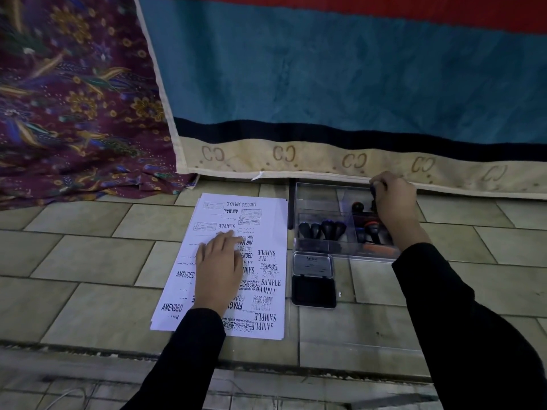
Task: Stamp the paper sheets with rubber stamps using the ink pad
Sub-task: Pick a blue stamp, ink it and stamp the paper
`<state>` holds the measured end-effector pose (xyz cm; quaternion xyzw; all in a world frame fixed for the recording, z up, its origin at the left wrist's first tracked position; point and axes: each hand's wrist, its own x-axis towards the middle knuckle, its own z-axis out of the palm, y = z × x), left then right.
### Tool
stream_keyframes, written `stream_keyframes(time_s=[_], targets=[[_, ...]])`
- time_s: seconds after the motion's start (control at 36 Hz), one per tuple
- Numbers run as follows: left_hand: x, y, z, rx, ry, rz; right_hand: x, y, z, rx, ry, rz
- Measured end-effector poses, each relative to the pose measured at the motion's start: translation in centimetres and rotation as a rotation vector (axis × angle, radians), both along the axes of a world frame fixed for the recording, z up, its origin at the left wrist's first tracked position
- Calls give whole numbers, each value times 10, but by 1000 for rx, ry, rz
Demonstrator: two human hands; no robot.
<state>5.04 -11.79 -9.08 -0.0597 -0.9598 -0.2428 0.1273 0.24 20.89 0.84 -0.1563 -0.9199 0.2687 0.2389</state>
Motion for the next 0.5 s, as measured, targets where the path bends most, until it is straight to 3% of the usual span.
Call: stream_keyframes(time_s=[0.11, 0.22, 0.36, 0.5], targets=[[0, 0, 0, 0, 4, -1, 21, -15, 12, -214, 139, -6], [1, 0, 0, 24, 1, -3, 45, -41, 16, -463, 134, 165], [-3, -5, -1, 133, -29, -25, 87, -85, 7, -418, 24, 310], [-10, -8, 6, 213, -92, -56, 123, -110, -15, -300, 44, 424]])
